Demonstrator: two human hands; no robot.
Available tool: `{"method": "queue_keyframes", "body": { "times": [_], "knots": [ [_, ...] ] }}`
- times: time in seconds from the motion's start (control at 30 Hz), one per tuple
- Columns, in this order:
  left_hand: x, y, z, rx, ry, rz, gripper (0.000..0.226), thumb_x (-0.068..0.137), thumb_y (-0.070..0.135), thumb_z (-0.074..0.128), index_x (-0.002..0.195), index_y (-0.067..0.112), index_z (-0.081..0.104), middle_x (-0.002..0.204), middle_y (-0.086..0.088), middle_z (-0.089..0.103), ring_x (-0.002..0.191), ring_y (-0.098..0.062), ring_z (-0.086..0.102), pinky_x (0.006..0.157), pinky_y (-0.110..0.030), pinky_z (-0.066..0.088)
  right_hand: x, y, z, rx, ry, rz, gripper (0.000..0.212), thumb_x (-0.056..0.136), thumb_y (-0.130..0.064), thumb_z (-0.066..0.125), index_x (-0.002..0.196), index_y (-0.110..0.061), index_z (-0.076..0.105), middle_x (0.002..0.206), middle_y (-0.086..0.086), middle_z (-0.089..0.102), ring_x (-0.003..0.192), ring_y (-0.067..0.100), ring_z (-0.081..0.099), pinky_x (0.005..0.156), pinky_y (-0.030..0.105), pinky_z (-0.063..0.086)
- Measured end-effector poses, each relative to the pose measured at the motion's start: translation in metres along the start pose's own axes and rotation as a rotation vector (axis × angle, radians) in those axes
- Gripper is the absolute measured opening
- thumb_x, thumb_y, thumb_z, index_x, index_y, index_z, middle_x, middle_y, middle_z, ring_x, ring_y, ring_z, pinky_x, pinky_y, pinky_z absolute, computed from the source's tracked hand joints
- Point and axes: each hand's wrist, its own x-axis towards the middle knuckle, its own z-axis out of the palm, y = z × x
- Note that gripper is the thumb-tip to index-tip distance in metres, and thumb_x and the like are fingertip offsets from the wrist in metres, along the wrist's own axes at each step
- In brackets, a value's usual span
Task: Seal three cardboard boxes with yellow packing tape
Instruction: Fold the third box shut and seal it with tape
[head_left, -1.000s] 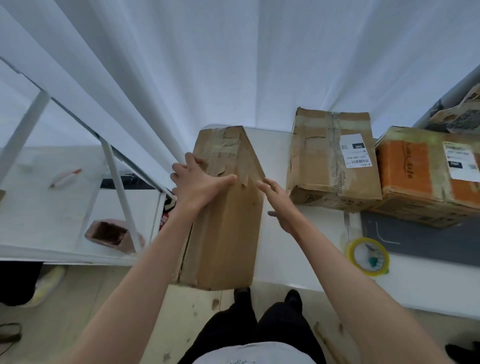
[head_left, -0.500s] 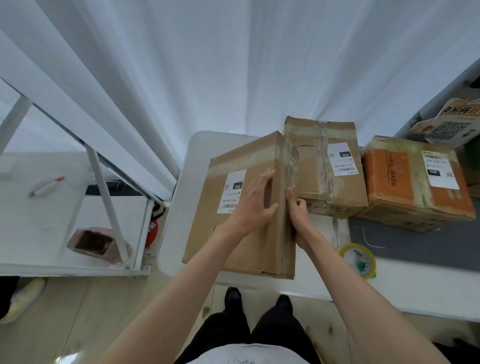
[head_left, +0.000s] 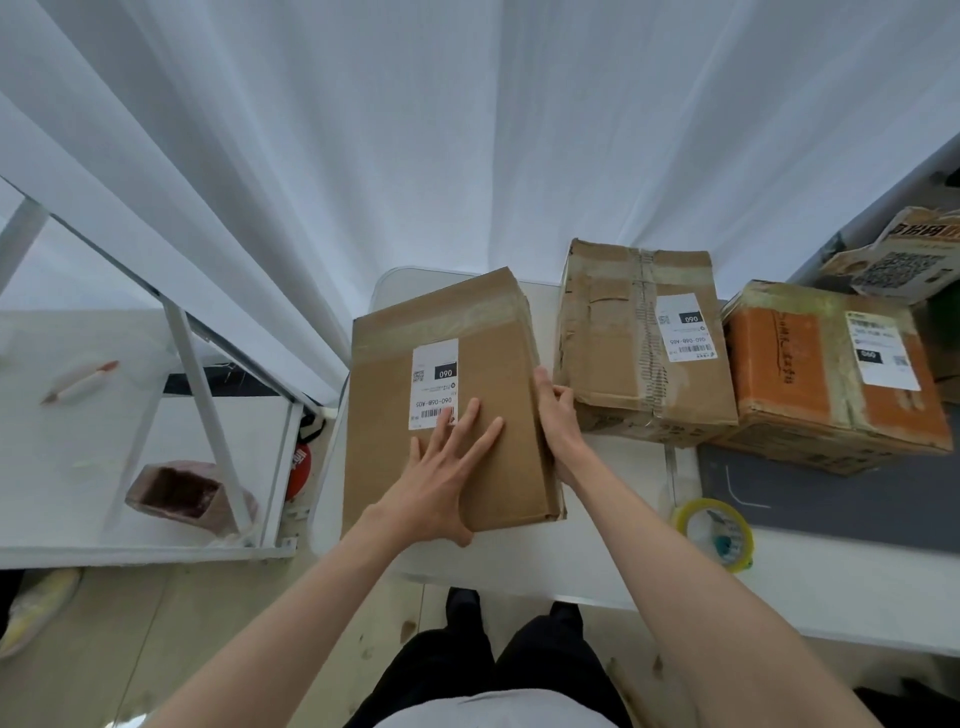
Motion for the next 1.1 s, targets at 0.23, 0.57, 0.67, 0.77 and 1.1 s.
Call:
{"method": "queue_keyframes", "body": {
  "times": [0.23,0.57,0.67,0.77,1.1],
  "knots": [
    [0.048,-0.019,0.014,0.254,-0.155,0.046,0.142,0.067,0.046,0.088,0.157,0.035,-0.021,0.165,0.001,-0.030,0.153,-0.034,-0.023,0.116,-0.074,0.013,-0.011,0.026,-0.009,0.049,-0.174,0.045,0.067,0.095,-0.056,0.061,0.148,-0.023,0.039,0.139,-0.007,0.051,0.124,0.015,0.054,0.090,0.030,0.047],
    [0.145,-0.031,-0.040,0.315,-0.177,-0.020,0.141,0.064,0.038,0.094,0.160,0.037,-0.009,0.167,0.002,-0.022,0.154,-0.037,-0.016,0.114,-0.076,0.018,0.035,0.001,-0.139,-0.329,0.480,-0.219,0.041,0.094,-0.020,0.066,0.133,-0.014,0.052,0.140,0.005,0.042,0.116,0.016,0.048,0.101,0.034,0.047],
    [0.167,-0.014,-0.046,0.379,-0.196,-0.081,0.148,0.066,0.029,0.094,0.155,0.042,-0.022,0.162,-0.005,-0.032,0.150,-0.050,-0.017,0.111,-0.080,0.017,0.066,-0.009,-0.180,-0.492,0.489,-0.163,0.061,0.092,-0.032,0.070,0.144,-0.015,0.042,0.151,0.006,0.030,0.130,0.019,0.040,0.100,0.036,0.045],
    [0.179,0.000,-0.039,0.389,-0.201,-0.093,0.148,0.067,0.031,0.094,0.154,0.043,-0.025,0.157,-0.007,-0.043,0.146,-0.056,-0.020,0.109,-0.081,0.017,0.095,-0.010,-0.199,-0.553,0.442,-0.104,0.071,0.090,-0.040,0.070,0.149,-0.018,0.037,0.157,0.010,0.024,0.143,0.029,0.031,0.108,0.050,0.043],
    [0.164,-0.030,-0.040,0.294,-0.169,-0.137,0.138,0.073,0.017,0.088,0.155,0.048,-0.018,0.160,0.001,-0.039,0.150,-0.045,-0.025,0.109,-0.081,0.015,0.113,0.010,-0.188,-0.731,0.428,-0.186,0.081,0.079,-0.049,0.081,0.144,-0.031,0.035,0.155,0.016,0.020,0.134,0.044,0.033,0.111,0.056,0.031]
  ]
}}
